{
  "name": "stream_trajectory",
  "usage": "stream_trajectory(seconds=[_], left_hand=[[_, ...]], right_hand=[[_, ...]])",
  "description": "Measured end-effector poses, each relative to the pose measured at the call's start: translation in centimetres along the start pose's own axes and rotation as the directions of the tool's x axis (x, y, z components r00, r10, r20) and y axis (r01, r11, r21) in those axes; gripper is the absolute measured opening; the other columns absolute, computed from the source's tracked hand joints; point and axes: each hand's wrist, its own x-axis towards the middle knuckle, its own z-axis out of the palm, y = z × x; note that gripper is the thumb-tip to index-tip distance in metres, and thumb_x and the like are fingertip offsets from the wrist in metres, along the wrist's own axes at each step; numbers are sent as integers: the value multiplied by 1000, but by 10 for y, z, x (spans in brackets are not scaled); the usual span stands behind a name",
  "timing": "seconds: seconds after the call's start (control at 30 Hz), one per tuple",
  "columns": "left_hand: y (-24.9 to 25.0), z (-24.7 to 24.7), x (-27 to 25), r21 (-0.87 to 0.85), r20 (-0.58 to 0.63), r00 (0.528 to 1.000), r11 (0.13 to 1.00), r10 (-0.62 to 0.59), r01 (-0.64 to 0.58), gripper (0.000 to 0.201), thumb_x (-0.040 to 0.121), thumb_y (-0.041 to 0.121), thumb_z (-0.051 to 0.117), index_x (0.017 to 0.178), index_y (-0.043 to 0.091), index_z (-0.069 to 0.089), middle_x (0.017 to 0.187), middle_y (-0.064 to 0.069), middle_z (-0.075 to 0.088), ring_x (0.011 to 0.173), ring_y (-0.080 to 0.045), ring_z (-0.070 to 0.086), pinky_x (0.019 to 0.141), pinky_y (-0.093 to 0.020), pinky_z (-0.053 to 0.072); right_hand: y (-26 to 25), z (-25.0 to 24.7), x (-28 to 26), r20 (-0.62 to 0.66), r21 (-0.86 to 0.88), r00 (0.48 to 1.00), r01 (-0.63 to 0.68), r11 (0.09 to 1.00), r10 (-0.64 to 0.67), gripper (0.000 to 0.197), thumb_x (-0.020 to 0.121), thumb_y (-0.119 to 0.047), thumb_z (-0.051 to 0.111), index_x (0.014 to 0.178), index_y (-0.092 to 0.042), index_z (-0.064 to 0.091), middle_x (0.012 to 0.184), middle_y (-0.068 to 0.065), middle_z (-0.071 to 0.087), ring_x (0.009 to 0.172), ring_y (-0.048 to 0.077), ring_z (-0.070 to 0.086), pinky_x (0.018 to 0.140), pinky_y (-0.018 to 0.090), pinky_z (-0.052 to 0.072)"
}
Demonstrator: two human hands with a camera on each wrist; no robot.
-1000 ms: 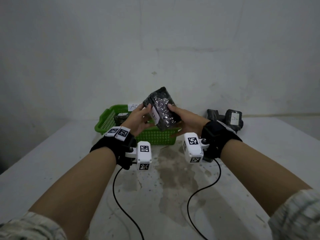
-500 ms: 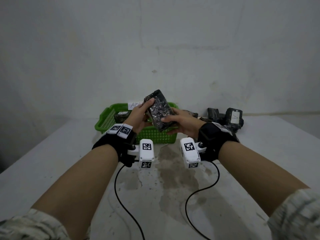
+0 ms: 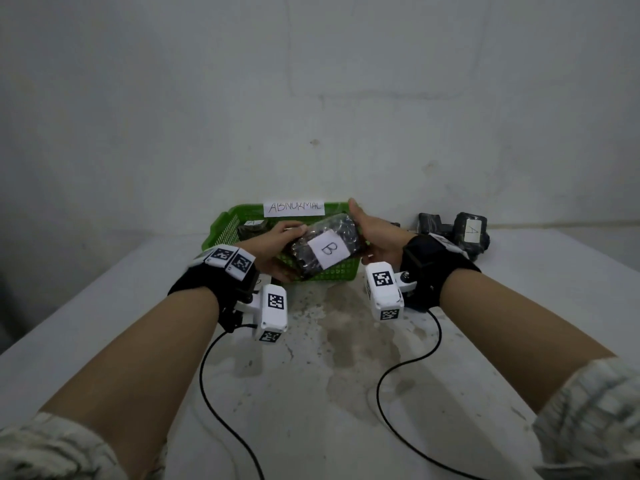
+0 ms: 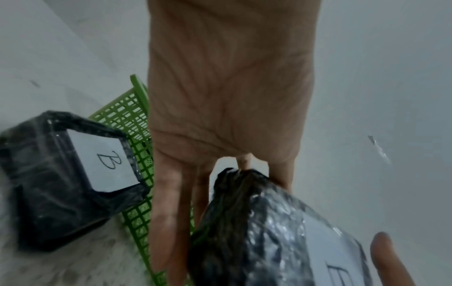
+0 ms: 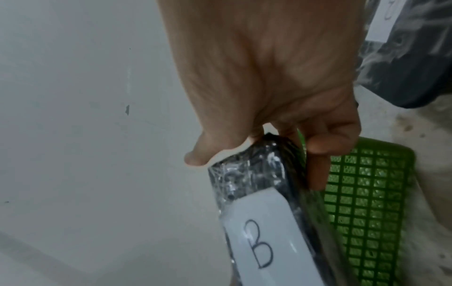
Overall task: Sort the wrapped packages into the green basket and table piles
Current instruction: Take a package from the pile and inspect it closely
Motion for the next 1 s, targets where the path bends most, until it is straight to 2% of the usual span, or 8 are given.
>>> stream_trajectory(seconds=[0.07, 0.17, 0.27, 0.33, 0.47, 0.67, 0.83, 1.0], left_hand=[[-7, 3, -3, -26, 28, 998, 998, -53, 53, 46, 97, 43, 41, 138, 24, 29, 129, -13, 48, 83, -33, 64, 54, -42, 58], [-18, 0, -6, 6, 82, 983, 987, -162, 162, 47, 96, 51, 36, 124, 15, 41, 88, -16, 72, 61, -28, 71, 48, -32, 57], [-31, -3, -9, 100, 160, 948, 960, -274, 261, 49, 94, 55, 35, 112, 13, 53, 80, -14, 73, 62, -26, 72, 50, -29, 55], [-39, -4, -8, 147, 161, 947, 956, -278, 255, 47, 96, 49, 38, 109, 8, 57, 84, -15, 71, 64, -24, 71, 63, -31, 54], [-50, -6, -4, 193, 74, 957, 946, -279, 261, 42, 97, 40, 41, 95, 2, 58, 81, -16, 59, 58, -23, 58, 60, -30, 48], [-61, -11, 3, 213, -9, 970, 948, -242, 238, 24, 98, 20, 46, 81, 5, 54, 49, -6, 65, 45, -16, 62, 58, -32, 52], [-58, -18, 5, 234, 40, 956, 933, -289, 273, 29, 92, 29, 58, 93, 0, 59, 64, -13, 71, 81, -37, 64, 91, -53, 47], [-54, -13, 7, 443, -42, 975, 871, -217, 213, 26, 91, 29, 60, 97, 5, 56, 54, 0, 69, 65, -24, 67, 61, -25, 54]], right_hand=[[0, 2, -2, 15, -23, 1000, 14, 1000, -14, 50, 94, -61, 35, 93, -16, 58, 65, -8, 60, 52, 7, 53, 43, 17, 41], [1, 5, -6, 83, -29, 996, 16, 999, -14, 14, 92, -23, 62, 97, -9, 61, 68, -2, 64, 49, 6, 55, 45, 16, 43], [9, 11, -5, 63, 56, 995, -81, 995, 77, 23, 83, -3, 69, 104, 2, 61, 83, 8, 66, 63, 17, 62, 52, 22, 51], [13, 21, -7, 14, 105, 991, -131, 986, 130, 16, 82, -1, 69, 94, 0, 59, 85, 11, 64, 64, 21, 59, 46, 23, 50], [24, 40, -1, -28, 105, 970, -236, 966, 241, 21, 81, -1, 70, 99, 7, 62, 89, 16, 65, 60, 23, 62, 49, 28, 52], [55, 59, 37, -112, 41, 963, -241, 970, 244, 35, 63, -1, 82, 92, 5, 65, 104, 21, 67, 95, 36, 65, 82, 48, 52], [51, 66, 36, -180, -18, 971, -164, 986, 158, 33, 67, -1, 82, 54, -4, 52, 64, 10, 53, 70, 25, 53, 73, 37, 46], [53, 72, 34, -118, -49, 986, -125, 991, 119, 18, 78, -2, 73, 67, -5, 59, 74, 15, 58, 66, 20, 52, 78, 36, 50]])
